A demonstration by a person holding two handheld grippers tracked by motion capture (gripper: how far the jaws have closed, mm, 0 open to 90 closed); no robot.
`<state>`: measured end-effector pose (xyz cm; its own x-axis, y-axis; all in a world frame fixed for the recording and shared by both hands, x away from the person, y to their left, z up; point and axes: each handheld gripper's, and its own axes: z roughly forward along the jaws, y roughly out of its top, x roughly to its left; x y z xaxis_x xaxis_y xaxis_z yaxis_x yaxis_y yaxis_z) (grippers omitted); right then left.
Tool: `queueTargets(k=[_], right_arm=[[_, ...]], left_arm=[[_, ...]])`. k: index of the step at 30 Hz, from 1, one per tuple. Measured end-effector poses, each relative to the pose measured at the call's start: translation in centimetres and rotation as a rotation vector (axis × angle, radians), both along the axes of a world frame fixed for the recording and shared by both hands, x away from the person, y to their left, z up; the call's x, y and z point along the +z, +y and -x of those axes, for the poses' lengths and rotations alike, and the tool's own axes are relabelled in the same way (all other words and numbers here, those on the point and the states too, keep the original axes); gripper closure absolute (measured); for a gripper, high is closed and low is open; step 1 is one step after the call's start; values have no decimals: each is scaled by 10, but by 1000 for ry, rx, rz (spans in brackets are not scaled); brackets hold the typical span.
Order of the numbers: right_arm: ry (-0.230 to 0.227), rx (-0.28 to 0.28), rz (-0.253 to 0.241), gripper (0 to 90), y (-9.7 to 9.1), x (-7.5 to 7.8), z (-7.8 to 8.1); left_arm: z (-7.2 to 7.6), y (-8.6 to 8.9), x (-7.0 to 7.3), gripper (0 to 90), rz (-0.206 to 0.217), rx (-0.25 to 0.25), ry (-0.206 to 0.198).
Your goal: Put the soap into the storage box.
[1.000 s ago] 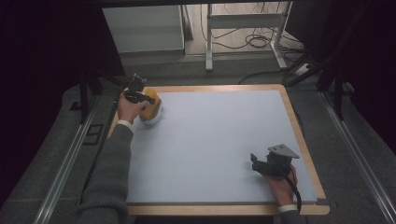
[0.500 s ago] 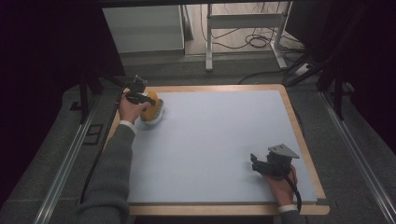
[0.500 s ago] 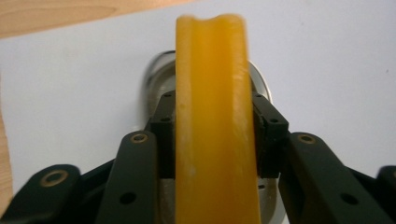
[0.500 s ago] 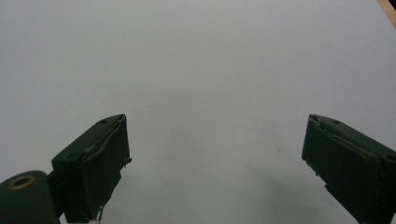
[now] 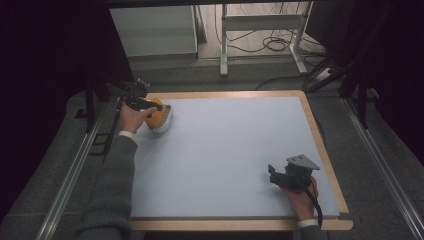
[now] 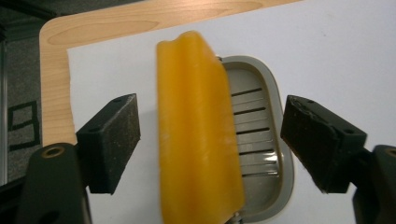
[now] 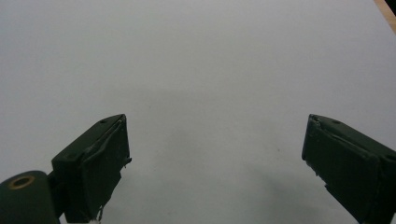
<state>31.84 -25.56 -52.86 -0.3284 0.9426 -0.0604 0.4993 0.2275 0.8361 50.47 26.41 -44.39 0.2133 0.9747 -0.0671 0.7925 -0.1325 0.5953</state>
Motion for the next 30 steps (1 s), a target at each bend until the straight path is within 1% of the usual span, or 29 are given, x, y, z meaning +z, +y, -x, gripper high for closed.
queueTargets(k=[3,4,7,10,12,13,14,18,24,26,28,30], right_arm=[[0,-2,-1,77,0,0,0],[0,-2,-1,77,0,0,0],[1,-3,0,77,0,0,0],[1,-3,3,77,0,0,0],[1,-4,3,77,0,0,0],[2,-3,2,77,0,0,0],[1,-3,0,77,0,0,0],[0,-4,3,77,0,0,0],[0,-5,3,77,0,0,0],[-1,-5,2,77,0,0,0],[-2,-5,1,77,0,0,0],[-4,-6,1,77,0,0,0]], left_arm=[[6,2,1,195,18,-11,-23],[9,3,2,193,19,-16,-27],[16,4,3,201,41,-26,-43],[25,4,4,206,73,-60,-60],[30,3,6,219,103,-95,-74],[33,2,7,225,110,-110,-80],[37,0,8,228,115,-125,-86],[49,-4,10,227,112,-148,-89],[72,-9,11,228,134,-192,-115],[80,-9,10,229,151,-209,-124],[89,-11,8,229,169,-215,-140],[101,-12,3,232,190,-228,-150]])
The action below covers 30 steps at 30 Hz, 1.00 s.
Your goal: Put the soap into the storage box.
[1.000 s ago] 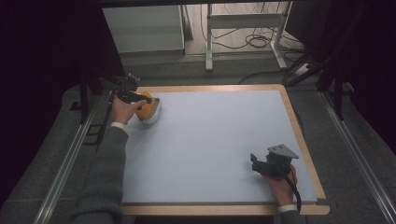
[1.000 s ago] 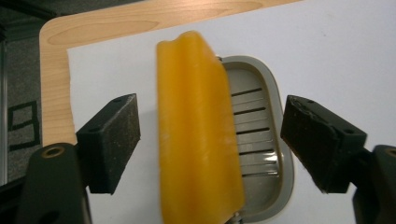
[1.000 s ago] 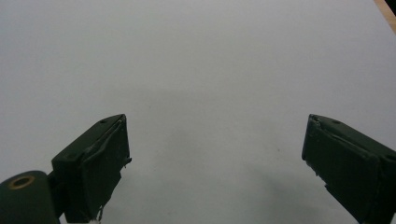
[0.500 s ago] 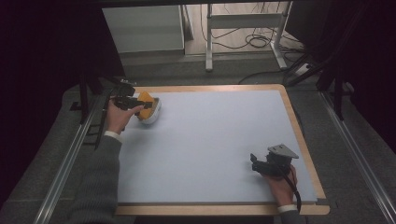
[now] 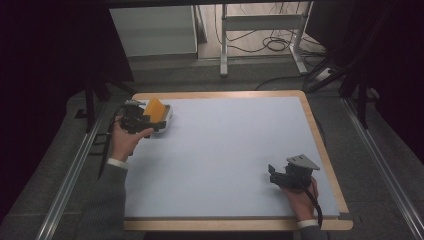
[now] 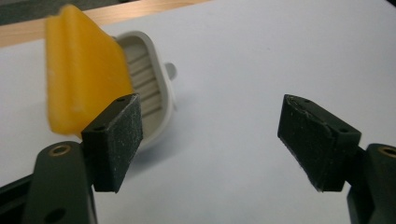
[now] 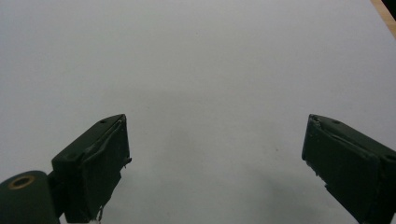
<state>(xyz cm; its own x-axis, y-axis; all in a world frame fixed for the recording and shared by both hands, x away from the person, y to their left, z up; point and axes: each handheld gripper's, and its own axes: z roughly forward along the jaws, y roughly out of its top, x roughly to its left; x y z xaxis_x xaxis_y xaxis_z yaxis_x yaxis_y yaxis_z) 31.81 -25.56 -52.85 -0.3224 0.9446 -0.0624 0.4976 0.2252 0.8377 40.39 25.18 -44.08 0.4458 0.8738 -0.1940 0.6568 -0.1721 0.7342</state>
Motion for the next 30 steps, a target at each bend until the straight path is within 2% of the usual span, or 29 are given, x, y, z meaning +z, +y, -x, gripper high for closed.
queueTargets(k=[5,10,13,16,18,20,30], right_arm=[[0,2,-1,77,0,0,0],[-11,12,-1,77,0,0,1],[-10,12,-2,77,0,0,1],[-11,12,-1,77,0,0,1],[-11,12,-1,77,0,0,1],[-11,15,-2,77,0,0,1],[-15,18,-1,77,0,0,2]], left_arm=[[27,-4,-17,232,27,-33,4],[44,-8,-31,227,53,-60,21],[53,-10,-38,228,46,-57,15],[58,-11,-46,234,20,-34,17],[61,-11,-52,237,27,-39,22],[64,-13,-57,239,9,-47,25],[68,-14,-68,239,31,-61,34]])
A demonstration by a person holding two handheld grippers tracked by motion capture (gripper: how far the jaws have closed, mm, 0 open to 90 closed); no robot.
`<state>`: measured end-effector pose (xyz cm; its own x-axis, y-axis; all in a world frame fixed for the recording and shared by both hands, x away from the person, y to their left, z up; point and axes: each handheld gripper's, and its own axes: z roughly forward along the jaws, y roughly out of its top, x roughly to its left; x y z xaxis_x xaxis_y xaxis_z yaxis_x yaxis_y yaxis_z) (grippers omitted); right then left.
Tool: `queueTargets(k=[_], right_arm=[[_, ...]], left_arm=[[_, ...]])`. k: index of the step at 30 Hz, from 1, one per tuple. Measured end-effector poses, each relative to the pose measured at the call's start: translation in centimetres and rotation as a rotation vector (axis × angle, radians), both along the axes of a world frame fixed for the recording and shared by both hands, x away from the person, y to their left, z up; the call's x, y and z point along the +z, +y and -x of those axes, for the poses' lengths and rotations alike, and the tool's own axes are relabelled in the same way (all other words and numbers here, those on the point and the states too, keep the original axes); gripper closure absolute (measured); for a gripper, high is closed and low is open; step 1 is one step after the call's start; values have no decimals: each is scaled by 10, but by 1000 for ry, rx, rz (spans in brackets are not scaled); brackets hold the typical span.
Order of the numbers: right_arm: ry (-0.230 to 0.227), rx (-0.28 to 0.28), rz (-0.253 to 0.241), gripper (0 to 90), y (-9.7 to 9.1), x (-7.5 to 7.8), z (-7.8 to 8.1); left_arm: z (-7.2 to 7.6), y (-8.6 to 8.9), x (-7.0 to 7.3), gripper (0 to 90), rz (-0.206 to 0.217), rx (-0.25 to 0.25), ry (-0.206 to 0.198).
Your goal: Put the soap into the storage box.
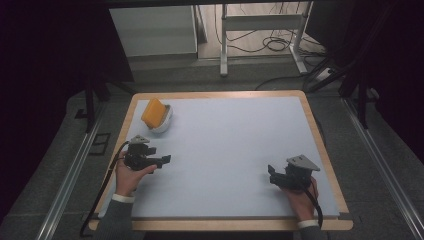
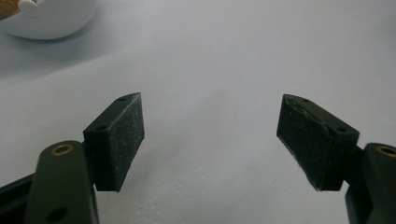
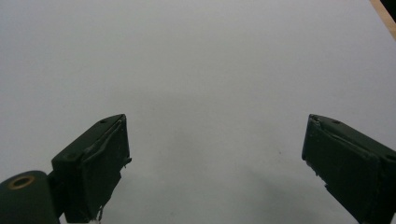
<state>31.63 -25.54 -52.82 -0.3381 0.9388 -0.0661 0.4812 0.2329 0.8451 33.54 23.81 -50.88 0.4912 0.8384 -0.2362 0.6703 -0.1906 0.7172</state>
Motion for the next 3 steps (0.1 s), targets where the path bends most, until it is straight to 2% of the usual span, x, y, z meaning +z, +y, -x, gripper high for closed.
queueTargets(k=[3], right_arm=[[-3,10,-8,77,-1,0,0]], left_arm=[[1,0,-2,237,-5,-4,-1]])
